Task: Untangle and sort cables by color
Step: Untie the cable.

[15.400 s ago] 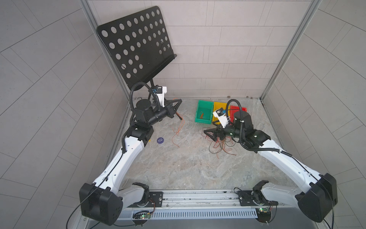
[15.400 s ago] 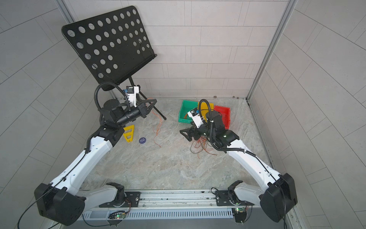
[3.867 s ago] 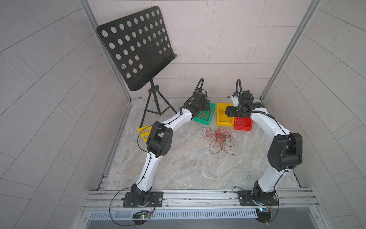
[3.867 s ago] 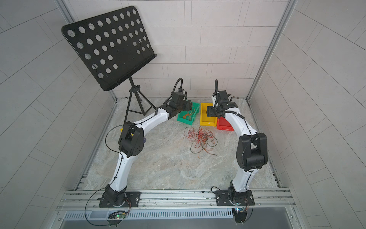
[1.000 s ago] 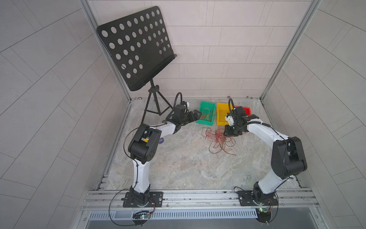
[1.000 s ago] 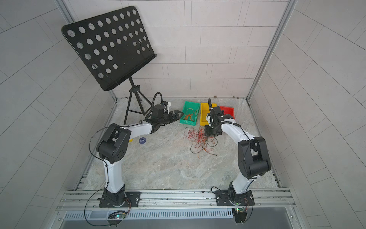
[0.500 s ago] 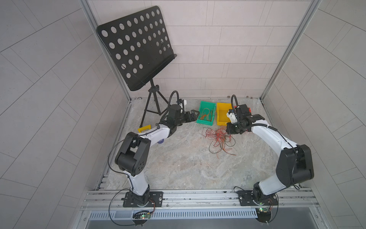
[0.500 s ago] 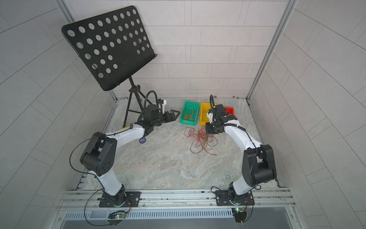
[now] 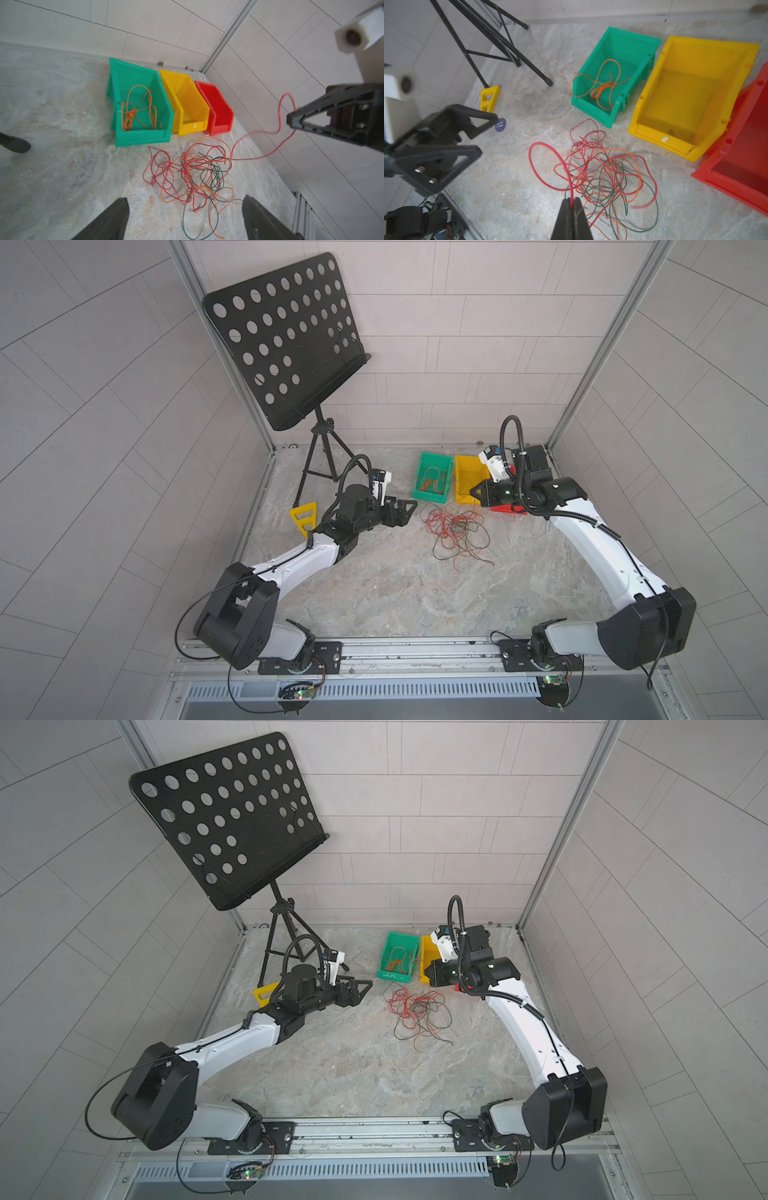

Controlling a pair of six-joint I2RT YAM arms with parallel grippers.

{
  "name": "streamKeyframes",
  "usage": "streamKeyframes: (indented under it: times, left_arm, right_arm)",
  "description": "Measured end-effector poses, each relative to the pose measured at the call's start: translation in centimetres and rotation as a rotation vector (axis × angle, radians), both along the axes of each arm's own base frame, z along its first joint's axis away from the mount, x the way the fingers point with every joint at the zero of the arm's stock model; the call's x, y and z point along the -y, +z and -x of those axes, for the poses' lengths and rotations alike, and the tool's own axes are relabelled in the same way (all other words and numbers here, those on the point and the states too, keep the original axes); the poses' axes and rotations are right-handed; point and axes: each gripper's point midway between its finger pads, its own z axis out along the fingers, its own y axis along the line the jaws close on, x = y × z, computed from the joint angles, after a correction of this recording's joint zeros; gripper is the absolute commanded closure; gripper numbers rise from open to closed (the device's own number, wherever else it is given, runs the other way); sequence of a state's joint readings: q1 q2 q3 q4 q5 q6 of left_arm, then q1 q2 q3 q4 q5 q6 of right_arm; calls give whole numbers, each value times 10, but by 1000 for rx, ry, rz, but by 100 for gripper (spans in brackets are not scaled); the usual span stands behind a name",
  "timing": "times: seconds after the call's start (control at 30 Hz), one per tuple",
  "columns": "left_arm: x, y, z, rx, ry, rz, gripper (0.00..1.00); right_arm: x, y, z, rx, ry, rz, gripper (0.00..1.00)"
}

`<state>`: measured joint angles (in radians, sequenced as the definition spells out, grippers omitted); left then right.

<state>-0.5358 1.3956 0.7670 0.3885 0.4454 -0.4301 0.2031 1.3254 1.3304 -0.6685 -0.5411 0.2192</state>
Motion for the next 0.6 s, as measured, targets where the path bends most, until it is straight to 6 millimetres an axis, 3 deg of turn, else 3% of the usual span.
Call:
streamKeyframes:
  times: [0.13,0.23,0.6]
  left_arm:
    - [22,5,17,45,-69,-3,5]
    - [35,9,22,78,-104,12,5]
    - [95,-12,19,79,-202,19,5]
  right_arm:
    - [-9,43,5,96,26,-66,100]
    - [-15,62,10,131,42,-101,100]
    - [-23,72,11,136,52,-156,100]
